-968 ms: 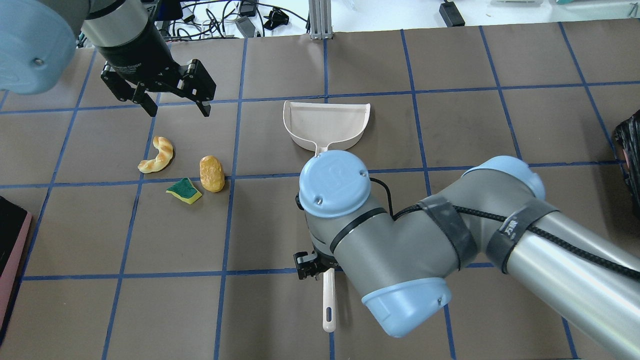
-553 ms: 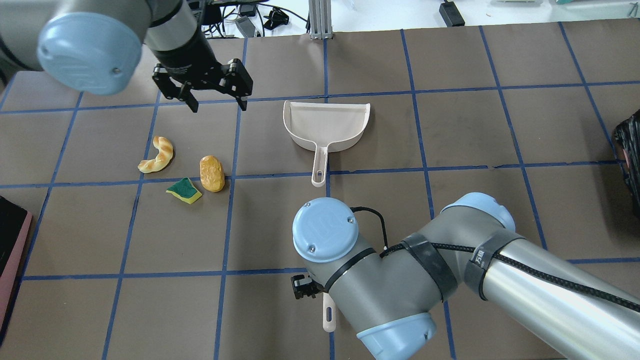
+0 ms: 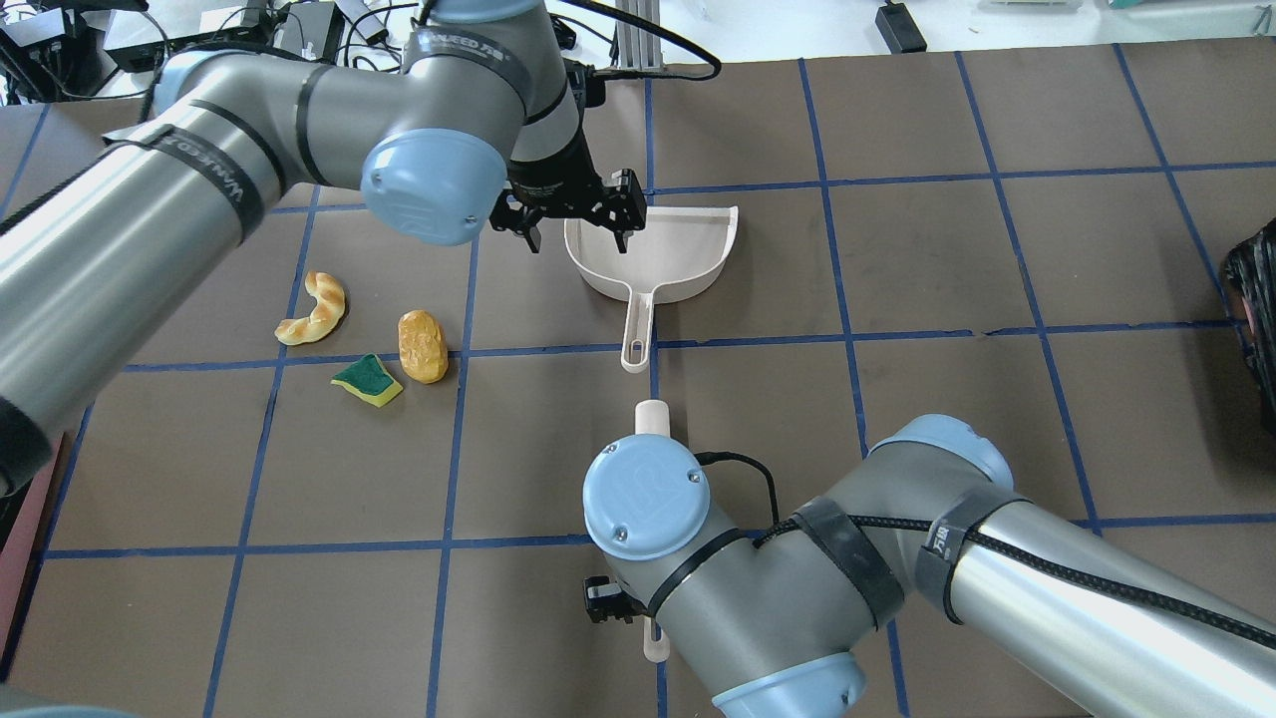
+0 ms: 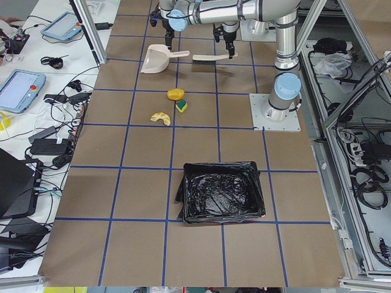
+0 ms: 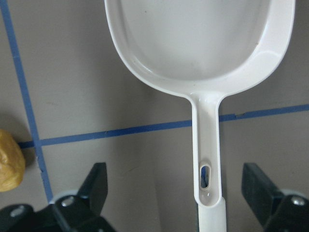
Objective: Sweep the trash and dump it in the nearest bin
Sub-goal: 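Reach the left gripper to the white dustpan handle and grasp it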
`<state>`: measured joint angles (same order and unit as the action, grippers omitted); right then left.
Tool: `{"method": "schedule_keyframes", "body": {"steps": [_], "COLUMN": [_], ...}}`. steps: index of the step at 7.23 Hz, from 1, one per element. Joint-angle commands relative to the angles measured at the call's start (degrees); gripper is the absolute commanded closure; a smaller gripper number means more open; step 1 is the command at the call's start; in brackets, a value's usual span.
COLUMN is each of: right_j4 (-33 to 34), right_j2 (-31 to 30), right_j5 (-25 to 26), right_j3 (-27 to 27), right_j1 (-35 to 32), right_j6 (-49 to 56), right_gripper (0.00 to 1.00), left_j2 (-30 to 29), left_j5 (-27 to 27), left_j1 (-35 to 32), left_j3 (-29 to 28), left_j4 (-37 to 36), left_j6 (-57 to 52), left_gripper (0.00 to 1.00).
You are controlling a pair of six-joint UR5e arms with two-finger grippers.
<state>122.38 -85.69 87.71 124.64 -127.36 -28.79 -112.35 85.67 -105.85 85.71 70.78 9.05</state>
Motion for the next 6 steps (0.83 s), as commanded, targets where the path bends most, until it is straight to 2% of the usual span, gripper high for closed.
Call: {"method": "schedule_keyframes", "body": {"steps": [1,2,3,4,5,6], "right_j4": [0.0,-0.1,-0.1,-0.1,-0.1,-0.1], "right_j2": [0.8,0.8,0.8,0.8,0.8,0.8], "right_j5": [-0.1,0.3,0.3,0.1,-0.1,-0.2], "right_j3": [-0.1,-0.4,-0.5,-0.5,-0.5,-0.5], "right_j1": [-1.0,-1.8,-1.9,-1.9,-1.9,-1.9], "right_j6": [-2.4,-3.0,-3.1,-4.0,-4.2,-4.3], "right_gripper": [0.12,0.15,0.23,0.29,0.40,0.51], "left_j2": [-4.4,-5.2,-5.4,-5.4,-5.4,-5.4], "left_j5": [0.1,0.3,0.1,-0.2,-0.3,-0.2], "left_j1": [-3.5,-4.9,-5.2,-5.5,-5.6,-5.7], "left_j3": [1.5,4.4,6.6,6.9,6.9,6.9], "left_j4": [-3.3,-6.5,-8.8,-9.0,-8.3,-7.9], "left_j6": [0.4,0.6,0.7,0.7,0.6,0.7], "left_gripper": [0.00,0.00,0.00,0.02,0.18,0.49]}}
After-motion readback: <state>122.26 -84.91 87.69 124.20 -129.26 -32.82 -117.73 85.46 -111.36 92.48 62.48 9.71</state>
